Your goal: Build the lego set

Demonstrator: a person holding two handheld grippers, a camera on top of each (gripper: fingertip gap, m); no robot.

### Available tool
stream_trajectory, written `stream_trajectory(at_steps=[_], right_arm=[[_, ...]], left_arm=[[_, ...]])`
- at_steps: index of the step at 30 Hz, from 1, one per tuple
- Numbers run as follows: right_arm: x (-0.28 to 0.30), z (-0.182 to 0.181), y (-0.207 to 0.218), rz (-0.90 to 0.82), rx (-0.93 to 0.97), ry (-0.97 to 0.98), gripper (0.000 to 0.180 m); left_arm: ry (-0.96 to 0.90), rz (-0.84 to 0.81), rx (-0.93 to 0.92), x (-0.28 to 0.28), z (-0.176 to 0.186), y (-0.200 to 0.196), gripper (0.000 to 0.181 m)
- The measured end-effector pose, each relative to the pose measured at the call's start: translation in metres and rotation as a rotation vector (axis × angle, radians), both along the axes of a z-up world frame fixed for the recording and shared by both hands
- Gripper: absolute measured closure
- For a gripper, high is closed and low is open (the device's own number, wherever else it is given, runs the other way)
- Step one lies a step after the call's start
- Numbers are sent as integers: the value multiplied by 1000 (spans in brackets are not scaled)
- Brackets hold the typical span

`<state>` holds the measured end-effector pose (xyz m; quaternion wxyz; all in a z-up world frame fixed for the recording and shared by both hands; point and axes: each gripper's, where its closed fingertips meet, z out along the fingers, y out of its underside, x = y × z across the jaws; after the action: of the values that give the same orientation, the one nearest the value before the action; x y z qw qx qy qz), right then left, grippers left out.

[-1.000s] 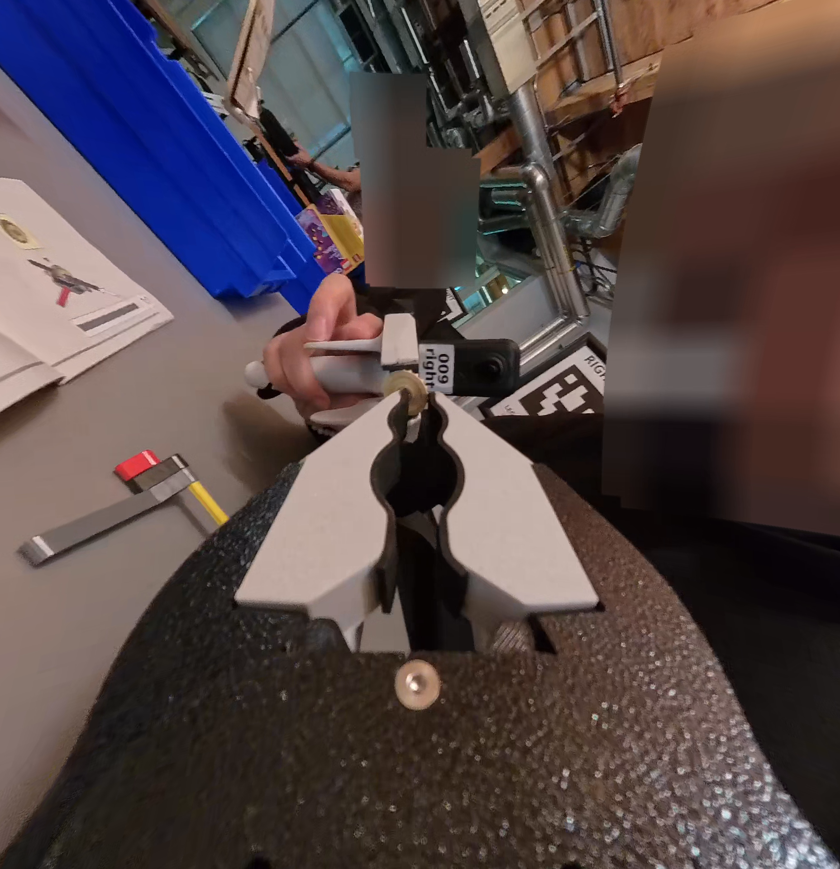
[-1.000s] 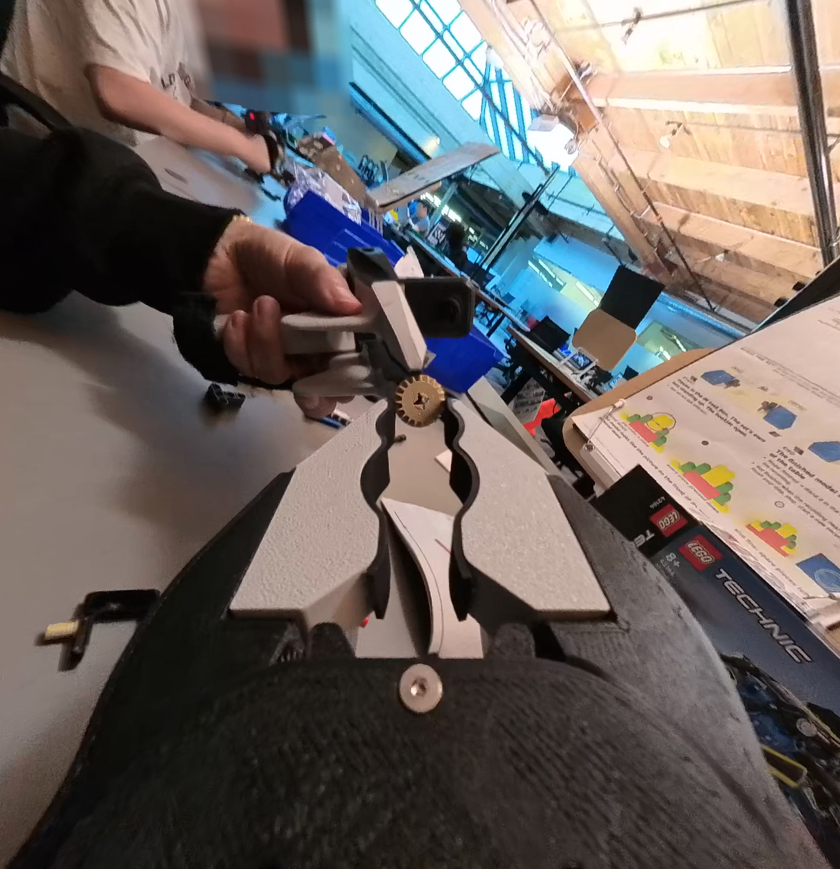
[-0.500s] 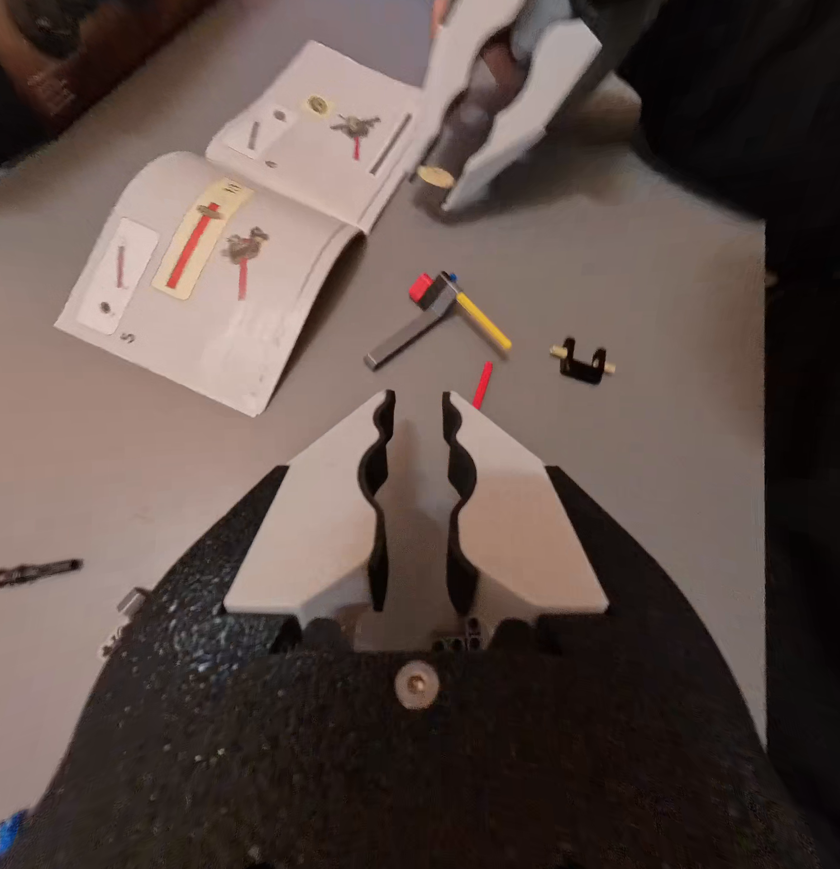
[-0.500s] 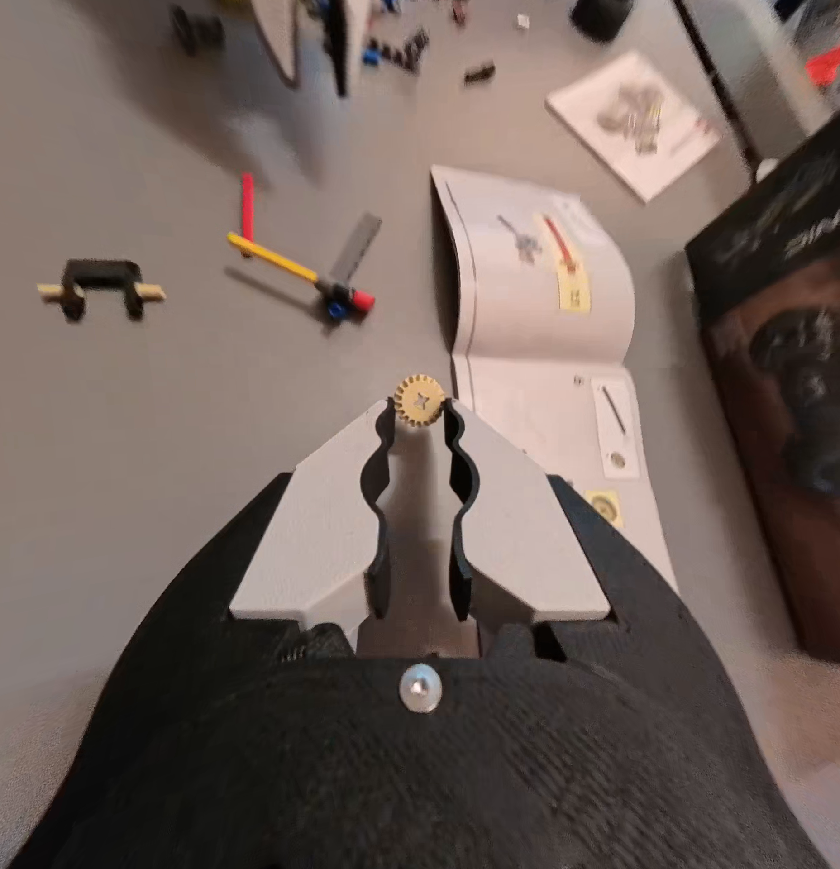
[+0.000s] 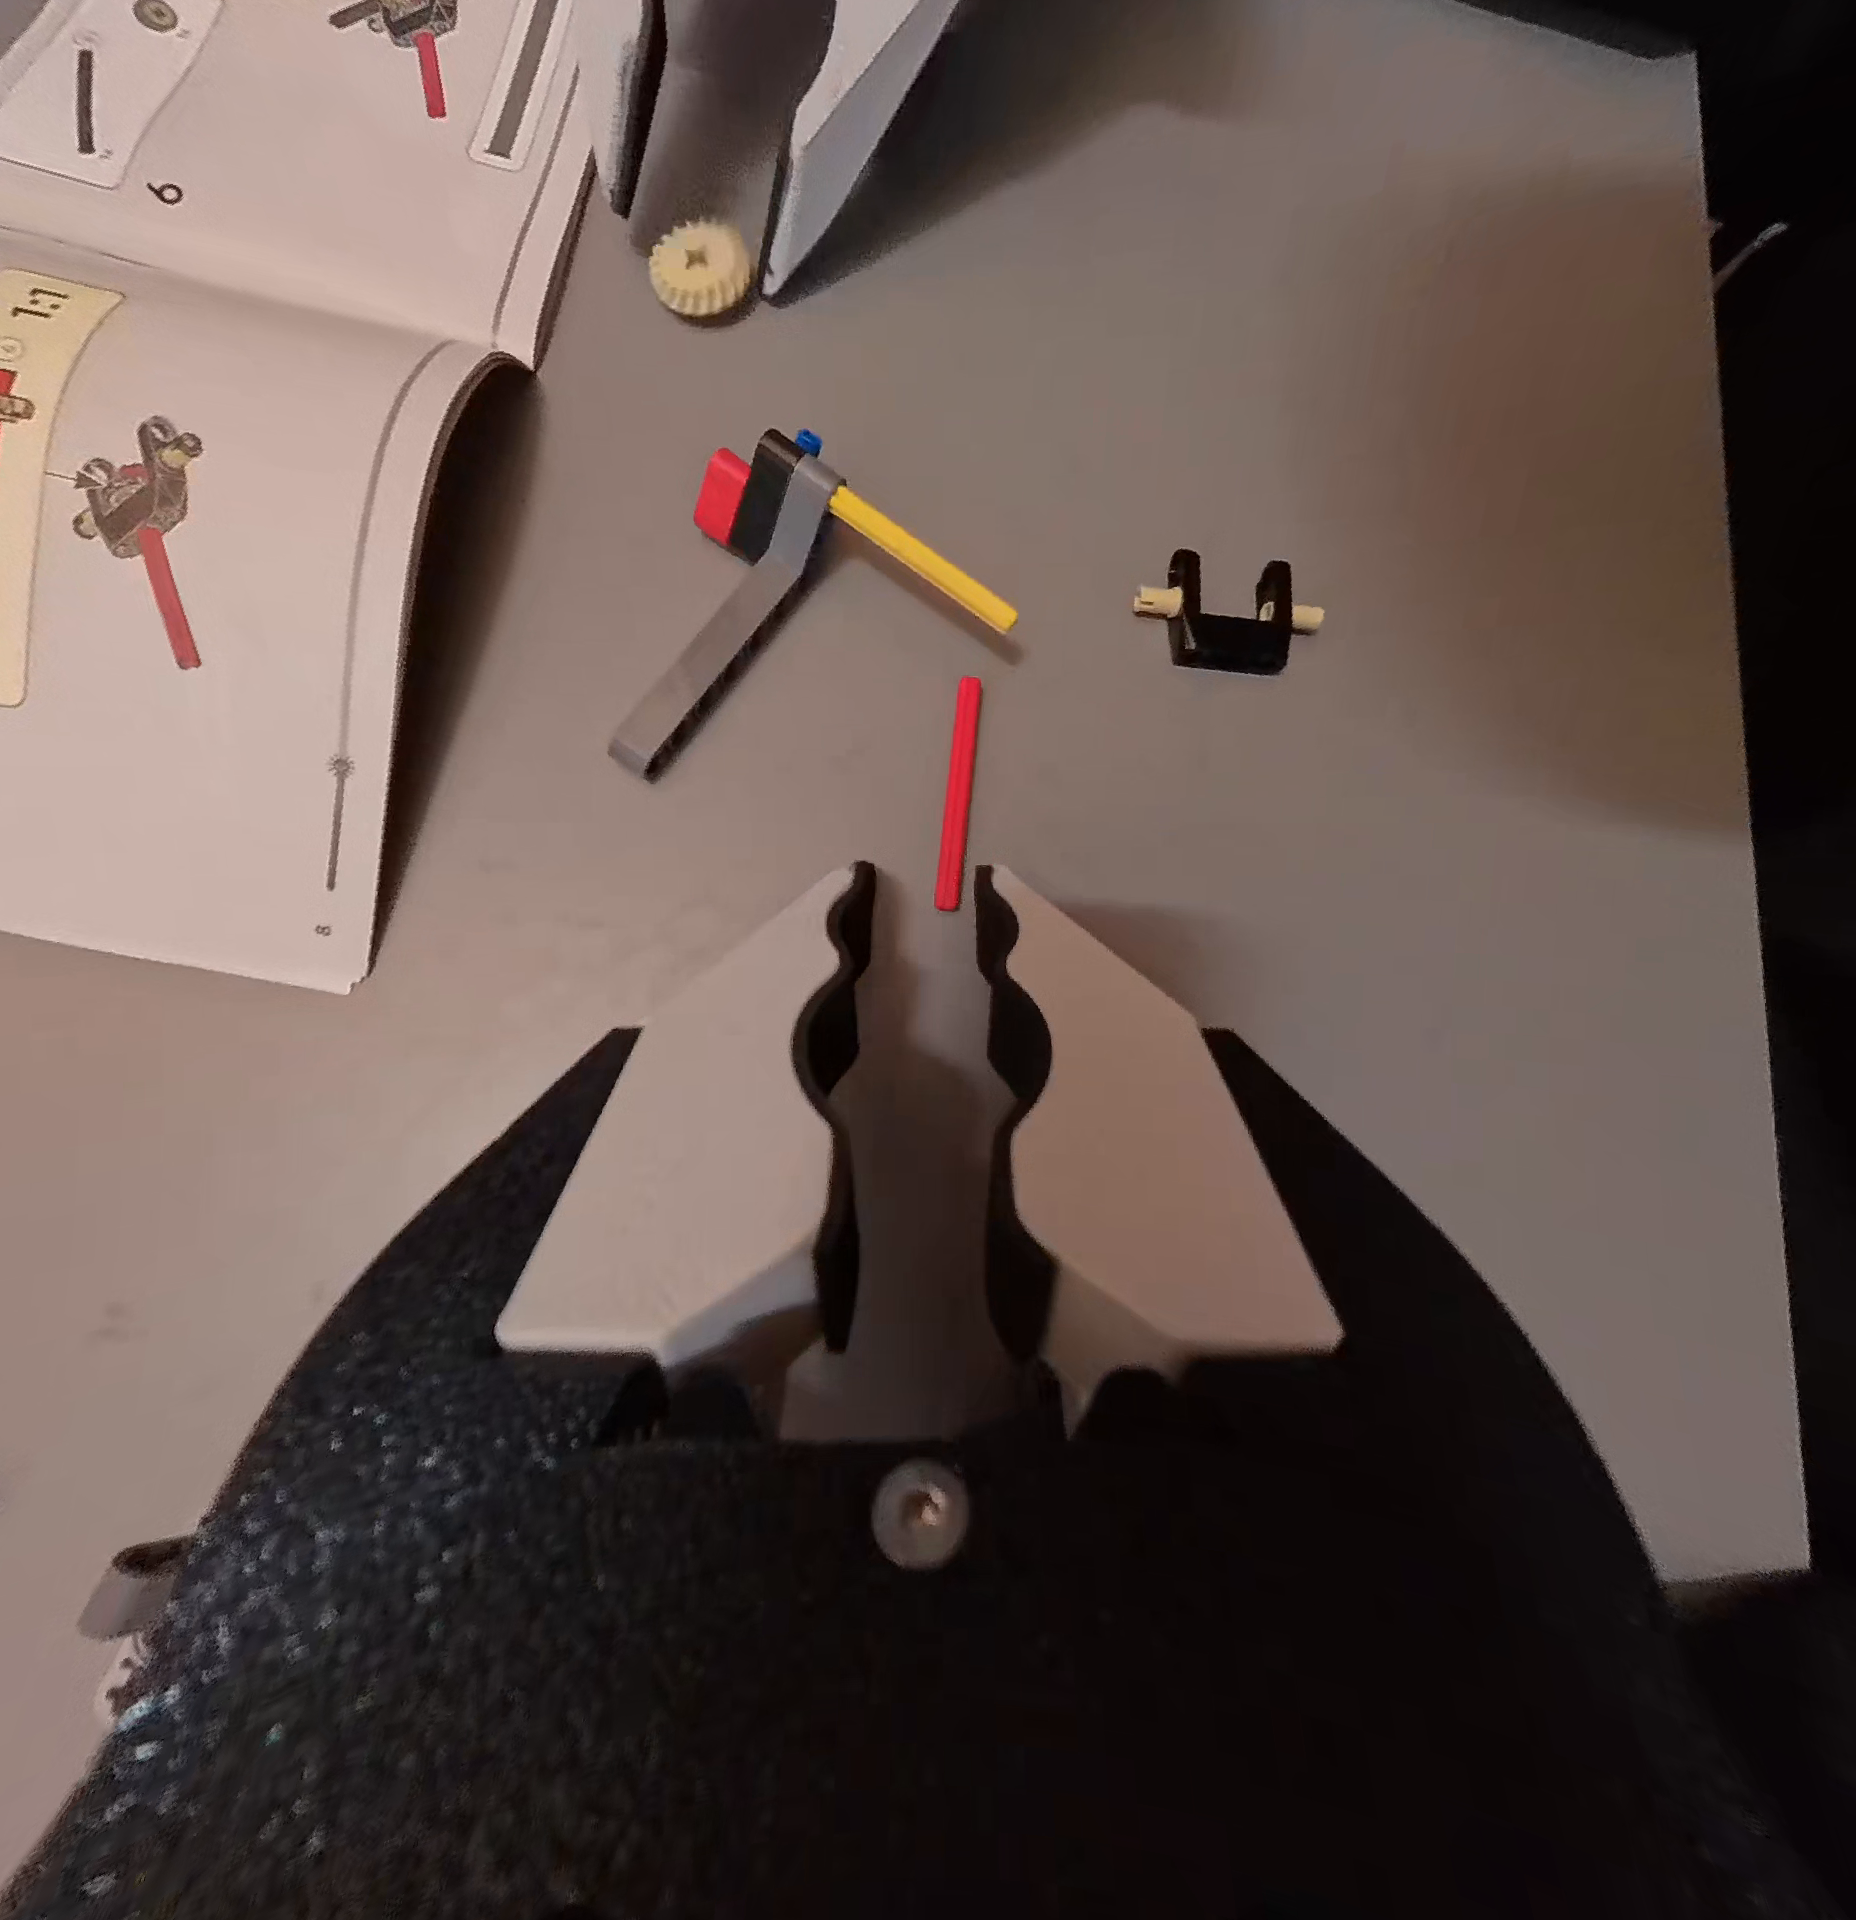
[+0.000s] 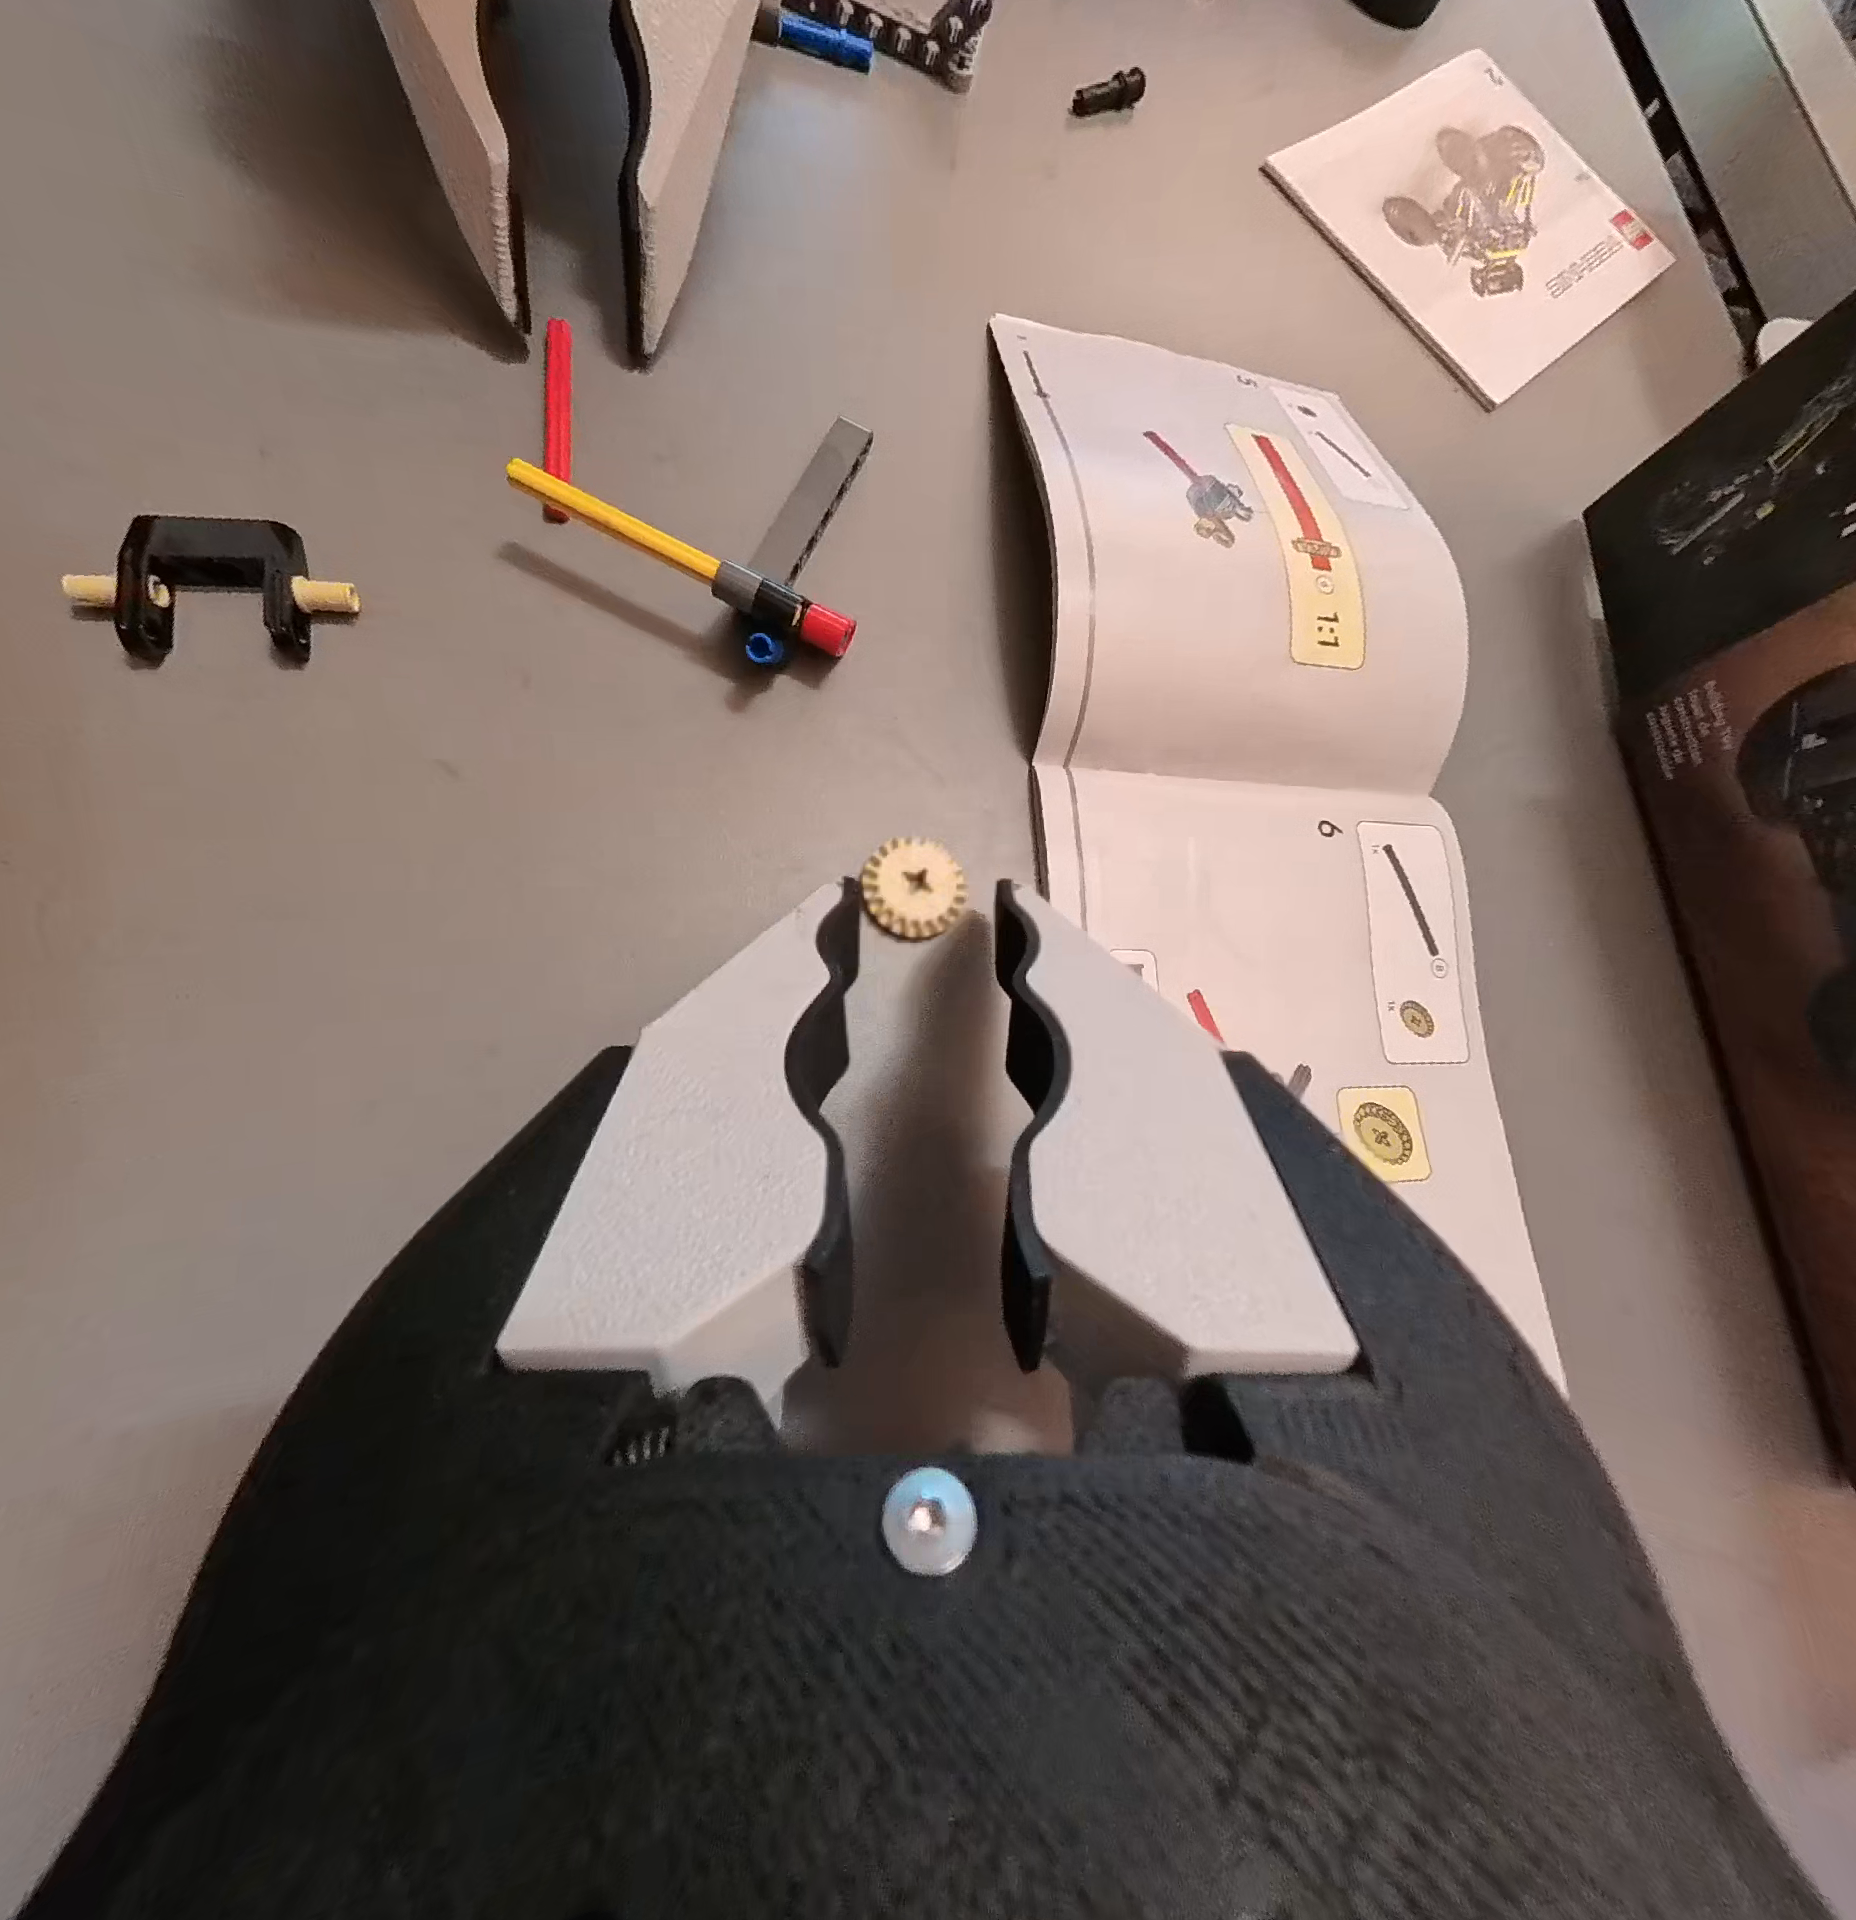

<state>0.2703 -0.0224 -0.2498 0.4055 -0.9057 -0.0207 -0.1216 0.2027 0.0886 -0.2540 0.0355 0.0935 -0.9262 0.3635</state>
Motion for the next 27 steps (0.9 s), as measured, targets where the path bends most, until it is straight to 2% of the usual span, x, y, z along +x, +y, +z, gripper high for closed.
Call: stream_trajectory(at_steps=[10, 15, 19, 23, 27], right_arm=[[-2, -1, 0, 14, 6, 11, 160], [-5, 5, 1, 29, 22, 5, 149], [-33, 23, 14, 148, 101, 71, 144], [-73, 28, 25, 298, 100, 158, 143], [-100, 23, 39, 358, 107, 201, 140]], left_arm=[[-40, -35, 12, -3, 2, 0, 163], [-83, -87, 69, -10, -2, -3, 166], [-124, -78, 105, -6, -3, -4, 179], [-120, -98, 119, -10, -3, -2, 179], [-150, -85, 149, -17, 5, 5, 179]])
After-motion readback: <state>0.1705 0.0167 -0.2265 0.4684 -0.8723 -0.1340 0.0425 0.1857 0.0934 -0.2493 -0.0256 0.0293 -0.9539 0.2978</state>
